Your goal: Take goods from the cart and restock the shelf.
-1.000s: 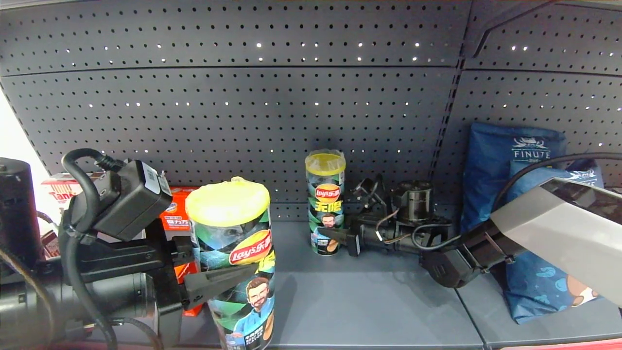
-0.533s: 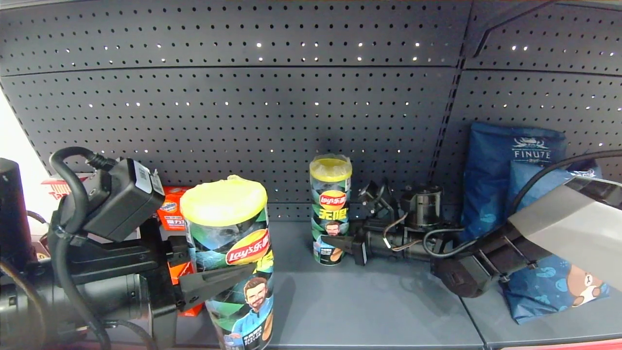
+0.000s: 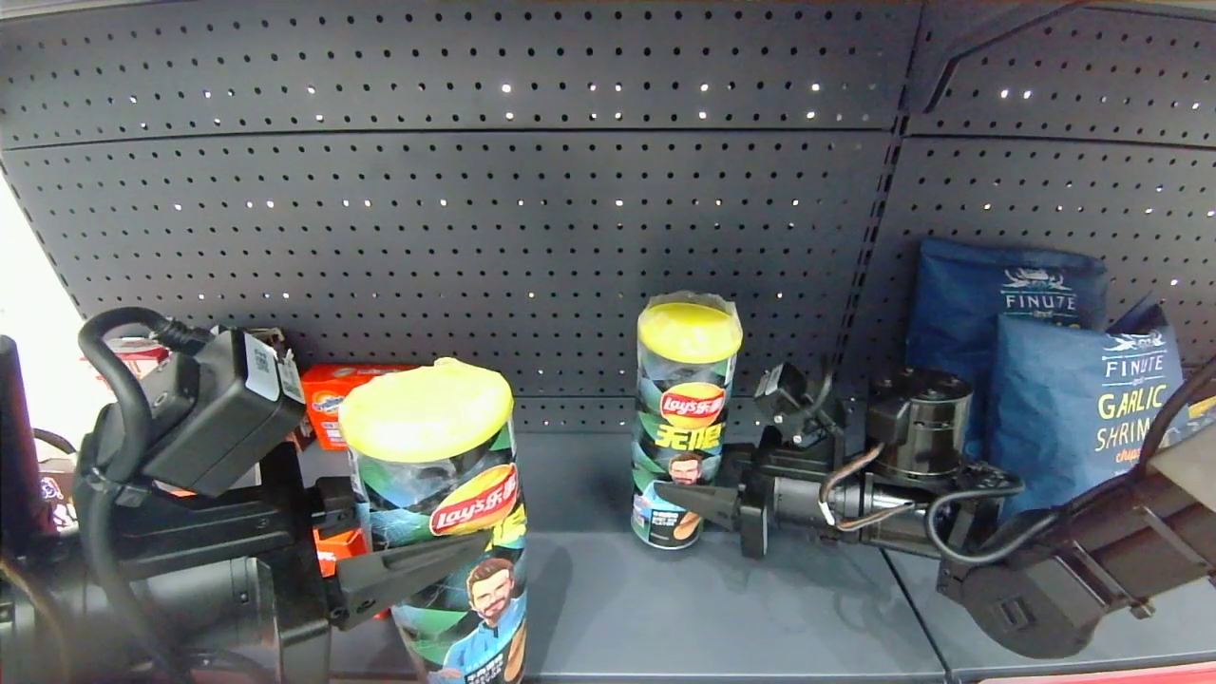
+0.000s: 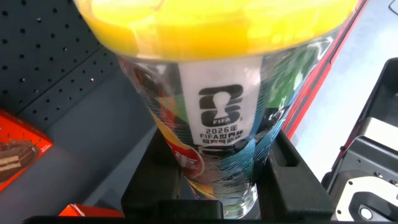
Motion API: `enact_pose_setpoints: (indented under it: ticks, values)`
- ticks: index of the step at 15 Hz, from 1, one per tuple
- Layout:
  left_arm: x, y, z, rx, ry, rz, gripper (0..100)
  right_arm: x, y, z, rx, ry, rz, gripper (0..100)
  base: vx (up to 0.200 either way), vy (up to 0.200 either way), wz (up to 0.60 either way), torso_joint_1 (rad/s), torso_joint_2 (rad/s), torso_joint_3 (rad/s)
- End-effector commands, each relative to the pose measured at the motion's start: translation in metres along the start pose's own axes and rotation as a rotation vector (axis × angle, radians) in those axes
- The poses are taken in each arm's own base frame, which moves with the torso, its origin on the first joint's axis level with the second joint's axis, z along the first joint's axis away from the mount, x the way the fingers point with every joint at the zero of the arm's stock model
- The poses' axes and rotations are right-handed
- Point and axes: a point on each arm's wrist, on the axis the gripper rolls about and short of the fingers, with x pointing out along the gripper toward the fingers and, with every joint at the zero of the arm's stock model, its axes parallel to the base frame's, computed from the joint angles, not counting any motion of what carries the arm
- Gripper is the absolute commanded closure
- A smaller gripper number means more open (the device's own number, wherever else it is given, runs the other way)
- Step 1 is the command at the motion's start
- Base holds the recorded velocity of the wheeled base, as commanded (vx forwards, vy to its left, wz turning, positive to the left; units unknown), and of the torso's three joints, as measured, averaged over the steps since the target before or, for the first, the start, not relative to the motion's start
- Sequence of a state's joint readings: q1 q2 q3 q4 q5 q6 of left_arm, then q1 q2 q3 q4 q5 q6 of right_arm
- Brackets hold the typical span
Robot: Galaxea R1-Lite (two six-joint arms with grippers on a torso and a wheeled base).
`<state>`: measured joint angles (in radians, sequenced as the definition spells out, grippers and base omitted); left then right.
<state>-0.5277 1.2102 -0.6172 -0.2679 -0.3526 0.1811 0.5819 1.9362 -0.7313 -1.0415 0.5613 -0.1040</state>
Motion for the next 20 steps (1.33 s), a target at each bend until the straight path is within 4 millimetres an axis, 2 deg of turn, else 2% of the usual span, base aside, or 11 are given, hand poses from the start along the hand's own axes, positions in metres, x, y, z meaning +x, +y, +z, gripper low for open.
enact_pose_setpoints:
  ticks: [1, 4, 11, 20]
  values:
    - [-0.002, -0.001, 0.000, 0.002, -0.004, 0.002, 100, -0.011, 0.013, 0.003, -0.001, 0.002, 0.017, 100, 0.000, 0.000, 0.00, 0.000, 0.00, 0.000]
    - [-0.002, -0.001, -0.001, 0.000, 0.002, 0.009, 100, -0.015, 0.023, 0.004, -0.002, 0.005, 0.038, 100, 0.000, 0.000, 0.00, 0.000, 0.00, 0.000]
    - [-0.003, -0.002, -0.006, -0.002, 0.012, 0.007, 100, -0.039, 0.044, -0.019, 0.034, 0.068, 0.063, 100, 0.000, 0.000, 0.00, 0.000, 0.00, 0.000]
    - [-0.003, -0.002, -0.005, -0.003, 0.010, 0.009, 100, -0.041, 0.044, -0.025, 0.047, 0.088, 0.060, 100, 0.000, 0.000, 0.00, 0.000, 0.00, 0.000]
